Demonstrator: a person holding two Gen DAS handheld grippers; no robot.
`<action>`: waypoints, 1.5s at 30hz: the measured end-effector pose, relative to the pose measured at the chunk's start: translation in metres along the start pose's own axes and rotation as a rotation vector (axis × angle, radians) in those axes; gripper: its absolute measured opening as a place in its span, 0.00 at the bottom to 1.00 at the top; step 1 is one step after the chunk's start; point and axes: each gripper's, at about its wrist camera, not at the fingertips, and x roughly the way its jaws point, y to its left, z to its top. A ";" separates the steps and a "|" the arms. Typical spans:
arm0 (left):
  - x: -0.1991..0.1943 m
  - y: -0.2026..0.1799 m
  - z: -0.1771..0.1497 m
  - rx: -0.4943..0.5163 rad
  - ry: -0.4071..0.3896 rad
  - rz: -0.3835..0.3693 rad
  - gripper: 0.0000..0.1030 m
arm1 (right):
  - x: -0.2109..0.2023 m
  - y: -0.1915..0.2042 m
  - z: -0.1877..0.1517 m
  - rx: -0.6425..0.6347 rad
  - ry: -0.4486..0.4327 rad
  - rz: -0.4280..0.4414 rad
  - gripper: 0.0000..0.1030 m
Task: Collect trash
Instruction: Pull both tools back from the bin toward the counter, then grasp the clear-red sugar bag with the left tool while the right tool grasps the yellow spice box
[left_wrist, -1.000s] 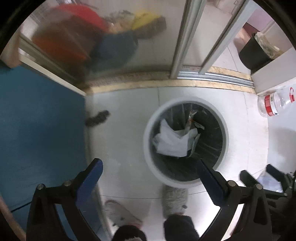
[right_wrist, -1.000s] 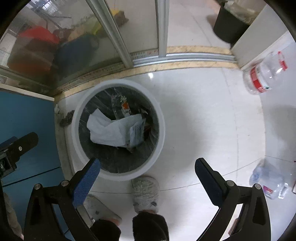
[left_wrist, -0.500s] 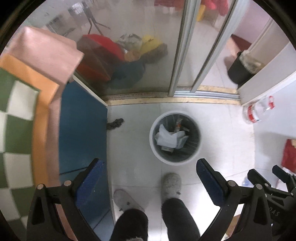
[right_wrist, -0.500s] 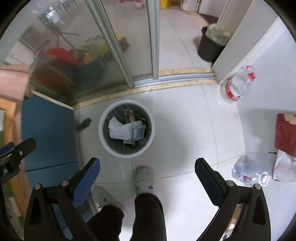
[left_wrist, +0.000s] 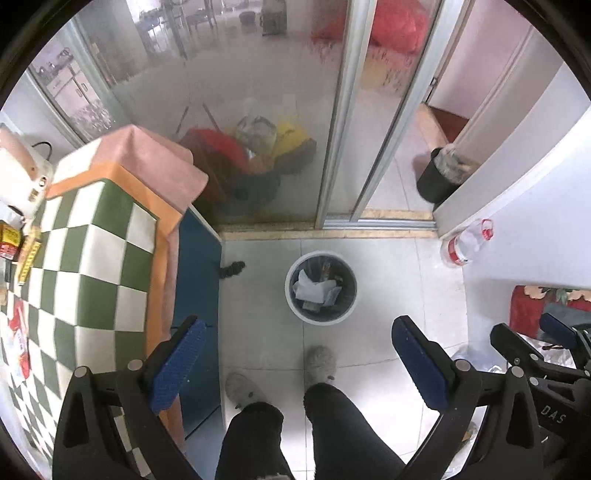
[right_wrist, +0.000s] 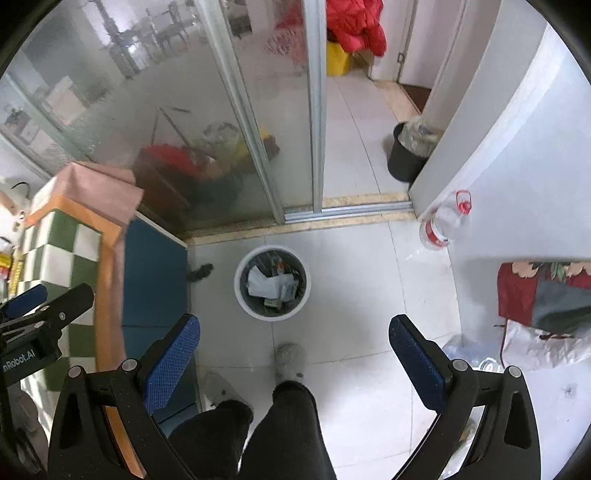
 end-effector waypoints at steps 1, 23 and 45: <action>-0.009 0.000 0.000 -0.005 -0.009 -0.003 1.00 | -0.005 0.000 0.001 -0.004 -0.003 0.006 1.00; -0.088 0.277 -0.002 -0.526 -0.182 0.224 1.00 | -0.024 0.268 0.062 -0.367 0.042 0.298 1.00; -0.004 0.666 -0.305 -1.488 0.071 0.367 0.99 | 0.181 0.758 0.033 -0.662 0.279 0.399 1.00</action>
